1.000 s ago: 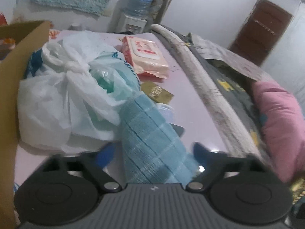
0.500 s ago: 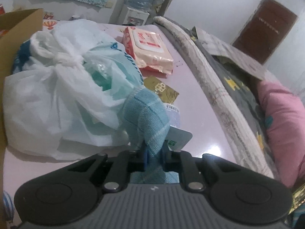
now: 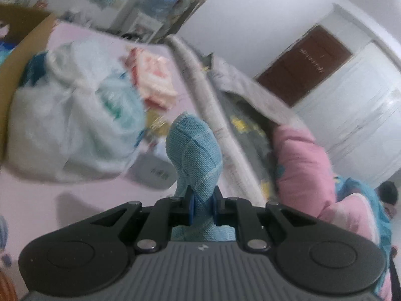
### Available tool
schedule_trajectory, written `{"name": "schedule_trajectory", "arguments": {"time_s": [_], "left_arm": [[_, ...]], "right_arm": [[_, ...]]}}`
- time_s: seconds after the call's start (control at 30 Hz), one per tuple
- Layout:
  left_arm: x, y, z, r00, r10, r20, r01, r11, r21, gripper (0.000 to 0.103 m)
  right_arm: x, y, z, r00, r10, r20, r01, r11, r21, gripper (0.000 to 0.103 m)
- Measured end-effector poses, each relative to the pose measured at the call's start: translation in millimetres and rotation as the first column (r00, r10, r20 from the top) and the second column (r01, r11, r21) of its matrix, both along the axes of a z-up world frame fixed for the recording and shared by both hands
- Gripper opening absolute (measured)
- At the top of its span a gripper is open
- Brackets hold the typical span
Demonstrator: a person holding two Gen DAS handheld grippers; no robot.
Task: Organize soft objects
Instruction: 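Lift the blue towel with left tool while right tool approaches the green floral scrunchie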
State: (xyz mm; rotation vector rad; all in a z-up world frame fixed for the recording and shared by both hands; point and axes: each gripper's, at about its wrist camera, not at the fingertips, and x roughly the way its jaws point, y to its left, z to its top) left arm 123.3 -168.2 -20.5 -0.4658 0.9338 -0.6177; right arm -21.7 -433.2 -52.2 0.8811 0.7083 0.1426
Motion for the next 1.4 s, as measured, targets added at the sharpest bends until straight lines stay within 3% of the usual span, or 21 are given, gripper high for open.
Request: {"name": "schedule_trajectory", "arguments": {"time_s": [0.17,0.27,0.33,0.43,0.5,0.6,0.73,0.87,1.0,1.2,1.4], "left_arm": [[-14.6,-10.7,-24.9,0.999,0.018,0.029,-0.024,0.97,0.24,0.014],[-23.4,-21.7,-29.5,0.994,-0.004,0.107,-0.037,0.925,0.378,0.014],[-25.5,-26.0,-32.7,0.993,-0.021,0.12,-0.032,0.907,0.42,0.015],[-25.0,-28.5,-35.1,0.992,-0.046,0.114,-0.008,0.9,0.435,0.025],[-27.0,-32.3,-35.3,0.991,-0.074,0.115,0.015,0.894,0.448,0.042],[-31.8,-38.6,-38.1,0.987,-0.117,0.106,0.053,0.881,0.47,0.054],[-34.5,-45.7,-46.4,0.985,-0.141,0.097,0.071,0.852,0.519,0.054],[-33.4,-46.2,-51.1,0.986,-0.144,0.085,0.078,0.845,0.529,0.052],[-31.0,-43.9,-55.9,0.988,-0.138,0.075,0.077,0.841,0.536,0.038],[-27.6,-37.2,-56.8,0.992,-0.099,0.083,0.042,0.855,0.517,0.02],[-26.3,-32.4,-55.8,0.992,-0.075,0.098,0.014,0.856,0.517,0.018]], "right_arm": [[0.1,-0.3,-0.5,1.0,0.002,-0.004,-0.002,1.0,-0.003,0.085],[1.0,-1.8,-2.1,1.0,0.0,-0.006,0.0,1.0,-0.002,0.085],[1.8,-2.1,-3.2,1.0,0.0,-0.007,0.0,1.0,0.0,0.085],[4.4,-2.3,-4.8,1.0,0.004,-0.011,-0.004,1.0,-0.003,0.085],[5.8,-1.0,-5.8,1.0,0.009,-0.014,-0.009,1.0,-0.009,0.085],[11.3,0.5,-5.0,1.0,0.023,-0.017,-0.024,0.999,-0.032,0.085],[28.0,7.8,5.9,0.997,0.076,0.003,-0.075,0.988,-0.138,0.085],[52.4,15.1,15.4,0.988,0.155,0.004,-0.148,0.951,-0.271,0.085],[76.0,25.9,22.3,0.974,0.226,-0.007,-0.212,0.904,-0.371,0.085],[97.2,33.5,23.5,0.966,0.26,-0.006,-0.241,0.887,-0.394,0.085],[104.9,37.5,21.0,0.964,0.265,-0.017,-0.247,0.871,-0.425,0.085]]}}
